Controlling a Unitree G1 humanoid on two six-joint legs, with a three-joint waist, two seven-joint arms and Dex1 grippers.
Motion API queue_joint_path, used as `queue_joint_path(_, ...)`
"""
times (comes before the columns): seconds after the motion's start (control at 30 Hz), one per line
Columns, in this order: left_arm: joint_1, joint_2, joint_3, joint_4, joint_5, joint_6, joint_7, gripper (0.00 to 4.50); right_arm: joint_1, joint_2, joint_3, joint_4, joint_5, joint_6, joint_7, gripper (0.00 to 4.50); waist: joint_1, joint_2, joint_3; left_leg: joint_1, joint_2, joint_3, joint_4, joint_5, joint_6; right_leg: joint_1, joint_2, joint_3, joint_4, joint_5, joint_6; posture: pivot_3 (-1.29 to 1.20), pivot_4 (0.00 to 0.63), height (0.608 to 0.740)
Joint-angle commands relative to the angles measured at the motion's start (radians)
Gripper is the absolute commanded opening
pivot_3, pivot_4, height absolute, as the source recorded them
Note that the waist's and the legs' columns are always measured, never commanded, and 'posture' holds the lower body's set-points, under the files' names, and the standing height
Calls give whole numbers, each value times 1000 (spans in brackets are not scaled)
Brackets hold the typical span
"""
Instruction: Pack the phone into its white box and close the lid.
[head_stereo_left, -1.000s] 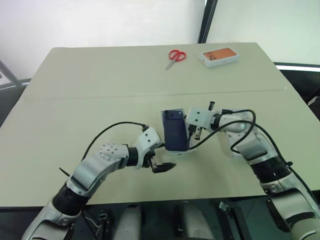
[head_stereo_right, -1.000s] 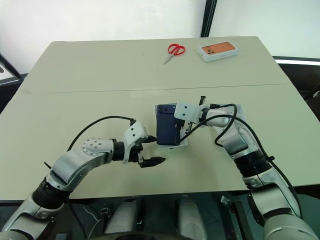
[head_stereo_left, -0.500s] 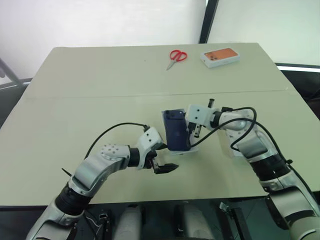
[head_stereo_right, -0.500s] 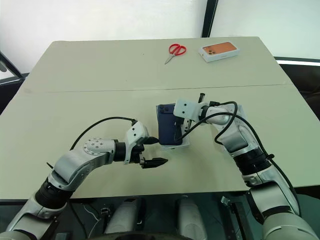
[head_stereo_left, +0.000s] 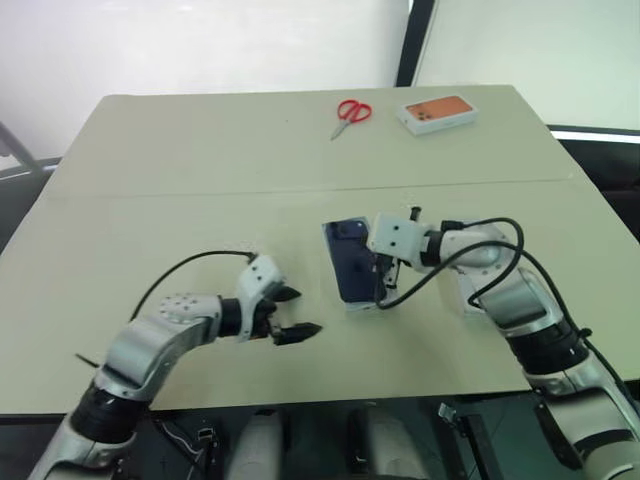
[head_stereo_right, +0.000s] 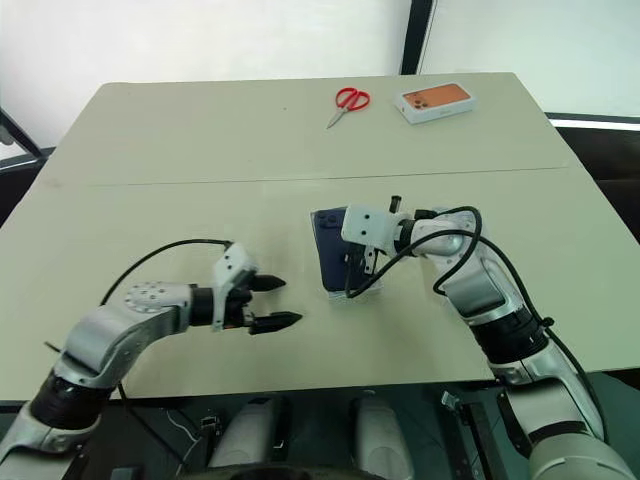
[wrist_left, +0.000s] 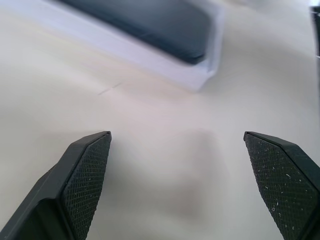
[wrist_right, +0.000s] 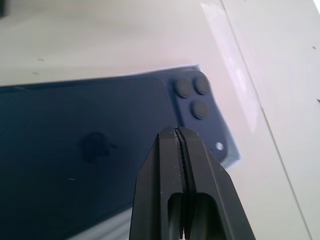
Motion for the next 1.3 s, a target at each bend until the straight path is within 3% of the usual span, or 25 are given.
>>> queue_joint_path(0.03, 19, 21, 100, 0, -8, -32, 14, 4449, 4, -1, 5, -105, 21, 37, 17, 0, 0, 0, 0, 0, 0, 0, 0, 0, 0, 0, 0, 0, 0, 0, 0, 0, 150, 697)
queue_joint_path(0.3, 153, 85, 195, -53, 6, -237, -103, 4449, 39, 20, 158, -205, -59, 76, 14, 0, 1, 0, 0, 0, 0, 0, 0, 0, 0, 0, -1, 0, 0, 0, 0, 0, 150, 697)
queue_joint_path(0.7, 206, 135, 184, -32, 32, -369, -213, 4449, 34, -4, 204, -231, -144, 125, 27, 0, 2, 0, 0, 0, 0, 0, 0, 0, 0, 0, -1, 0, 0, 0, 0, 0, 150, 697)
queue_joint_path(0.93, 206, 129, 175, -32, 37, -379, -212, 4449, 42, -28, 170, -270, -126, 145, 47, 0, 1, 0, 0, 0, 0, 0, 0, 0, 1, 0, -1, 0, 0, 0, 0, 0, 150, 697)
queue_joint_path(1.1, 206, 122, 168, -33, 50, -389, -202, 4449, 46, 8, 76, -313, -14, 200, 45, 0, 1, 0, 0, 0, 0, 0, 0, 0, 1, 0, 0, 0, 0, 0, 0, 0, 150, 697)
queue_joint_path(1.3, 180, 90, 153, -19, 83, -396, -158, 4449, 40, -68, -69, -243, 45, 201, 31, 0, 4, 0, 0, 0, 0, 0, 0, 0, 1, 1, -1, 0, 0, 0, 0, 0, 150, 697)
